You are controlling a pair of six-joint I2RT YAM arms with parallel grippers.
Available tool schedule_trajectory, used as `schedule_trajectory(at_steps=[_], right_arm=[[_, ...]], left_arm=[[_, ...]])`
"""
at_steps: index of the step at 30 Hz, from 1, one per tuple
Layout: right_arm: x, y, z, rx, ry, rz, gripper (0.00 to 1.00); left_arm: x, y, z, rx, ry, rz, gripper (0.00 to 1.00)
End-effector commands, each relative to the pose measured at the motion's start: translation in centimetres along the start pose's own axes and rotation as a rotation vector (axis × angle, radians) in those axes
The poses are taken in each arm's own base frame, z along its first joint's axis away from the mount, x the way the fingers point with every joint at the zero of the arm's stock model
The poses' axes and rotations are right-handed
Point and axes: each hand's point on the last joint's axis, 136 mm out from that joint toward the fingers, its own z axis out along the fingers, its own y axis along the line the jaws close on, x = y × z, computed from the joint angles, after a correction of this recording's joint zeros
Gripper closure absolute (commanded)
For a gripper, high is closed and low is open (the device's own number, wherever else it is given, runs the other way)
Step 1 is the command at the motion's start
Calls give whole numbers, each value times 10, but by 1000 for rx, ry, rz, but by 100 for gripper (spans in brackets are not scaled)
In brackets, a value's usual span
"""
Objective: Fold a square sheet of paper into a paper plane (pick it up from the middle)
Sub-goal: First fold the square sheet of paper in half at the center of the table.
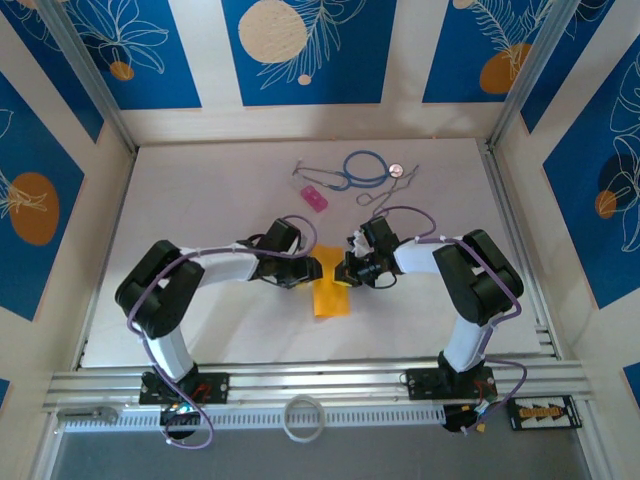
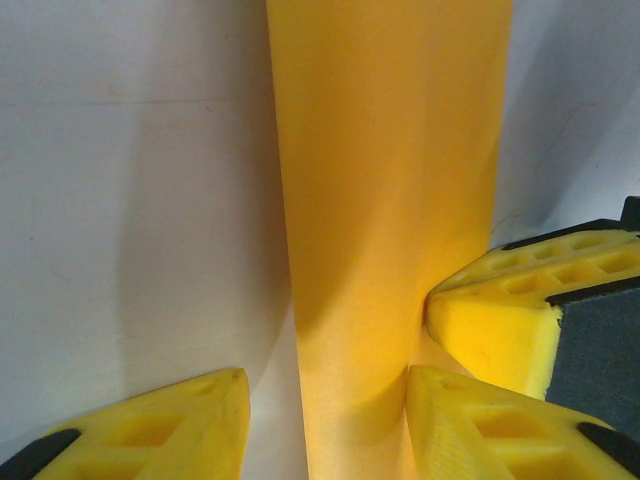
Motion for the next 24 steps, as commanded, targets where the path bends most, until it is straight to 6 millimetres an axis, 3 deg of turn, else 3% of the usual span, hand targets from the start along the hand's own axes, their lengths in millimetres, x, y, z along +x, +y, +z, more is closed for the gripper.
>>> schedule_trajectory(at_steps=[1, 9, 13, 19, 24], right_arm=[[10, -10, 0, 3, 26, 59, 100], [3, 3, -8, -62, 11, 66, 100], [-3, 13, -25, -109, -34, 67, 94], [-20, -10, -67, -74, -199, 157, 88], [-18, -25, -84, -51, -257, 203, 88]], left_arm=[[9, -4, 10, 16, 73, 31, 56], [10, 2, 14, -11, 76, 35, 62], [10, 4, 13, -25, 77, 42, 62], [9, 7, 10, -55, 77, 60, 62], [9, 9, 9, -79, 81, 74, 62]])
